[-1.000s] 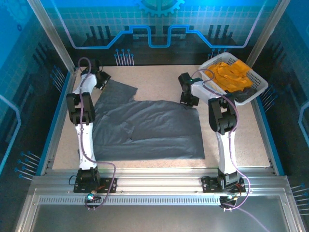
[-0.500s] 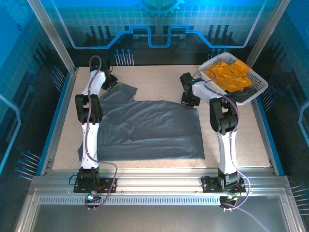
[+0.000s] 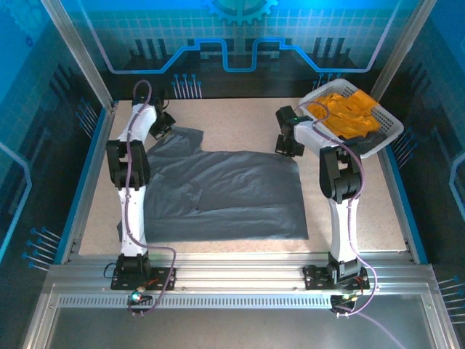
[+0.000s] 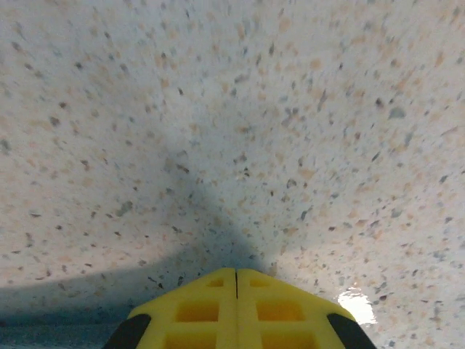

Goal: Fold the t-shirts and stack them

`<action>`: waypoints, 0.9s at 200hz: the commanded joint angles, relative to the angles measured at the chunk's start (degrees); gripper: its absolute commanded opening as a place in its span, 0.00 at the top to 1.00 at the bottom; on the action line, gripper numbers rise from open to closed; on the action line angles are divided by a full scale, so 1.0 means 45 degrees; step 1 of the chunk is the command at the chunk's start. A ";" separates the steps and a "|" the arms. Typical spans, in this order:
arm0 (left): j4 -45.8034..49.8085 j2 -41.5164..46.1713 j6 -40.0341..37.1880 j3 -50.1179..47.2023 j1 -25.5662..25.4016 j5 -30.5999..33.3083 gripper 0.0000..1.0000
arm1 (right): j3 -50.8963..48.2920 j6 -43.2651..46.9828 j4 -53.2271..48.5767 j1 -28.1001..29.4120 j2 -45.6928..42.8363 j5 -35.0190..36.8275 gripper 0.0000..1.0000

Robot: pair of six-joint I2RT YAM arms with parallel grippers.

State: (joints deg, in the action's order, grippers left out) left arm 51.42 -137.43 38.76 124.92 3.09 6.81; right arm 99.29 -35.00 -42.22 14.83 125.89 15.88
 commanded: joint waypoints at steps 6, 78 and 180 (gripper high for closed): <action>-0.1765 0.3305 -0.0219 -0.2538 -0.0014 -0.0427 1.00 | -0.0261 0.0953 0.0925 -0.0212 -0.1200 -0.0443 1.00; -0.4336 0.9100 0.0374 -1.0006 0.0270 -0.1708 1.00 | -0.2210 0.2460 0.2432 -0.0054 -0.3689 -0.1564 1.00; -0.1402 1.7418 0.1974 -1.7394 0.0582 0.1958 1.00 | -0.8174 0.2561 0.3643 0.0398 -0.7701 -0.1065 1.00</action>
State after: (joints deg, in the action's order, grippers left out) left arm 38.13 -63.96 44.14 51.20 4.95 9.43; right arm 66.08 -24.32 -28.60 15.44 94.67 10.44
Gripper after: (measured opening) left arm 0.053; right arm 0.061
